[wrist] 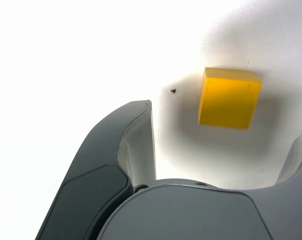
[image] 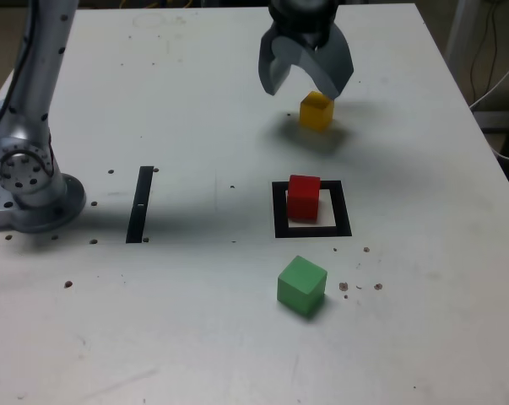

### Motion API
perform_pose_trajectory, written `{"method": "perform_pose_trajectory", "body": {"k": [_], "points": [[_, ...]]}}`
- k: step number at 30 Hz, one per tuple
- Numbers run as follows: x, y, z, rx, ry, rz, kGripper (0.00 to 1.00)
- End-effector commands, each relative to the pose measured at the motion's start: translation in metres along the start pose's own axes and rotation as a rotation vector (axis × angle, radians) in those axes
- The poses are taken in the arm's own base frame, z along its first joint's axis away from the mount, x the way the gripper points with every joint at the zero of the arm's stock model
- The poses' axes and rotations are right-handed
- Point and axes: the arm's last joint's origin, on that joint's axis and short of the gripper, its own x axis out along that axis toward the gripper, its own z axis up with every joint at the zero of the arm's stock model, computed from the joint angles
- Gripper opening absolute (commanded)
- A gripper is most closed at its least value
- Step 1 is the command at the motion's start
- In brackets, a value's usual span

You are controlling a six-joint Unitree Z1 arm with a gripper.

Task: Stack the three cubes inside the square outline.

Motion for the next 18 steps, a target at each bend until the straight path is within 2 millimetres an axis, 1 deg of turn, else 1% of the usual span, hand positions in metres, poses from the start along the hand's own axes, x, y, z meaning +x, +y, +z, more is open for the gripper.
{"method": "perform_pose_trajectory", "body": {"k": [1, 9, 14, 18], "points": [[0.006, 0.003, 0.006, -0.002, -0.004, 0.002, 0.94], [0.013, 0.006, 0.012, -0.003, -0.007, -0.001, 0.91], [0.022, 0.008, 0.017, 0.003, 0.007, -0.016, 0.90], [0.028, 0.009, 0.020, 0.007, 0.017, -0.026, 0.87]]}}
